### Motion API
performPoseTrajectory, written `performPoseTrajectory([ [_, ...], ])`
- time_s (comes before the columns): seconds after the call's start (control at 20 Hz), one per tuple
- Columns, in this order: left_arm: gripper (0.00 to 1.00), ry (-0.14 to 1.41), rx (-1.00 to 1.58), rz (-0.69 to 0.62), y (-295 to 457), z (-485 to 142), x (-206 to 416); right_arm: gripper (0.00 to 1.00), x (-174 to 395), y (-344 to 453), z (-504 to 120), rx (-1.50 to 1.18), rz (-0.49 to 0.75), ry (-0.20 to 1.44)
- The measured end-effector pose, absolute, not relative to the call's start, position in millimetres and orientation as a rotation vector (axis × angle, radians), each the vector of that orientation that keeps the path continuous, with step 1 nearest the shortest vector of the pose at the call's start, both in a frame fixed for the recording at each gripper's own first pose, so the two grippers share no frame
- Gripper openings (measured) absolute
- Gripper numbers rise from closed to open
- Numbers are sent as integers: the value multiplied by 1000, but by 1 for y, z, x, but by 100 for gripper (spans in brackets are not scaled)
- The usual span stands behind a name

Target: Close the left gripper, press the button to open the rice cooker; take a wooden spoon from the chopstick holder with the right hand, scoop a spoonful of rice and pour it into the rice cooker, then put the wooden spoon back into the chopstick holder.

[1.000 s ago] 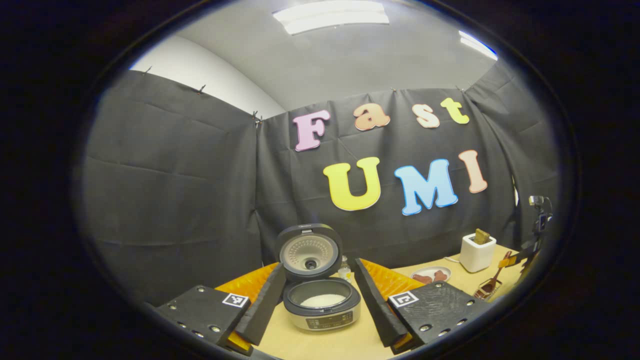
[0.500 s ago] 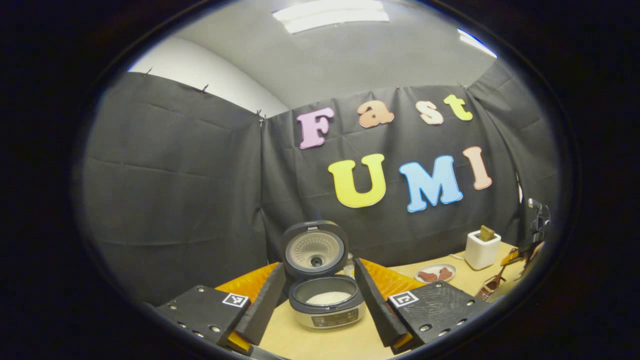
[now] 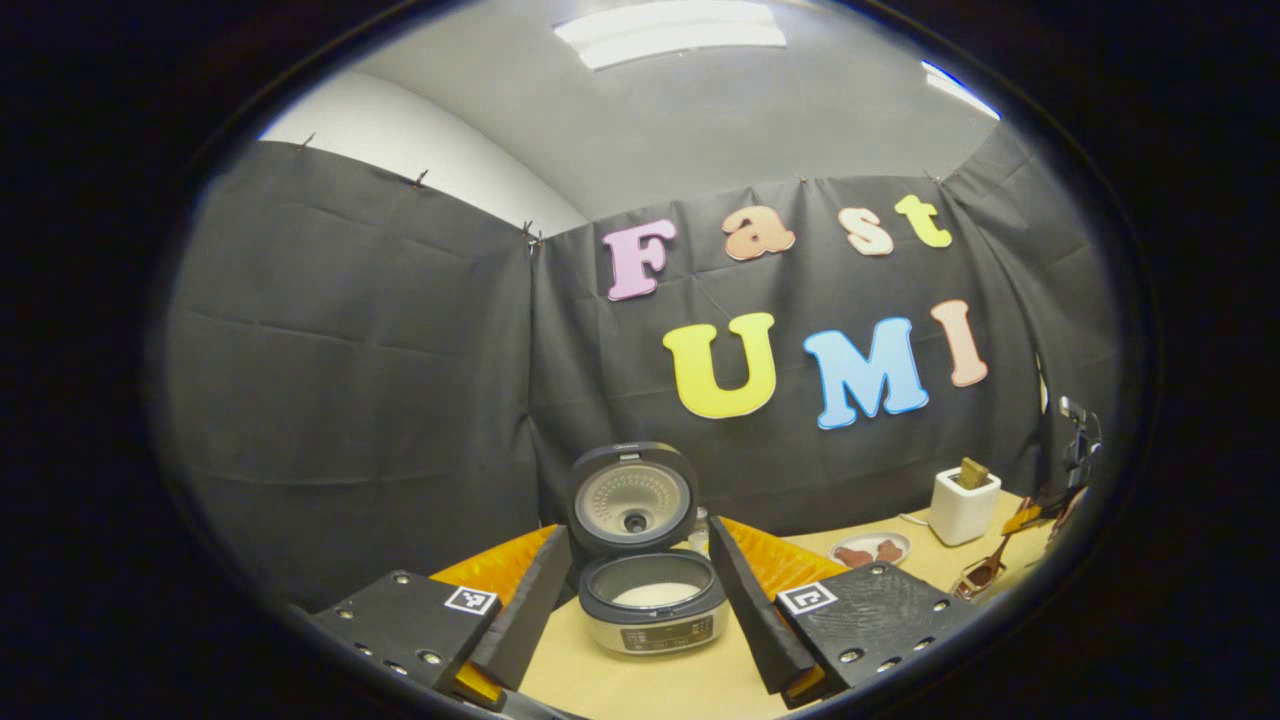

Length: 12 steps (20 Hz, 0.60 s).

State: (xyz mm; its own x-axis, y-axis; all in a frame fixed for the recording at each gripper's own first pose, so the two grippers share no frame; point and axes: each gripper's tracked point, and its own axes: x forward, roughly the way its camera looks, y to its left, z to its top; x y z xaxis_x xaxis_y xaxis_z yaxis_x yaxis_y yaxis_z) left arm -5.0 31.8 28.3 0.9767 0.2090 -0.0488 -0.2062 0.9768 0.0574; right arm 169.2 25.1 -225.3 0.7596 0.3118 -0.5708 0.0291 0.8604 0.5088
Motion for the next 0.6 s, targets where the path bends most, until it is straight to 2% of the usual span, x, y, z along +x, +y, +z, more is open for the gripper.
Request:
performPoseTrajectory([
  [0.1,84,54,61,218,30,30,-12,0,168,26,-207,510,178,658],
  [0.2,86,58,59,218,29,29,-15,4,169,26,-186,480,188,603],
  [0.6,84,65,-6,150,46,13,15,4,154,71,-114,439,233,471],
])
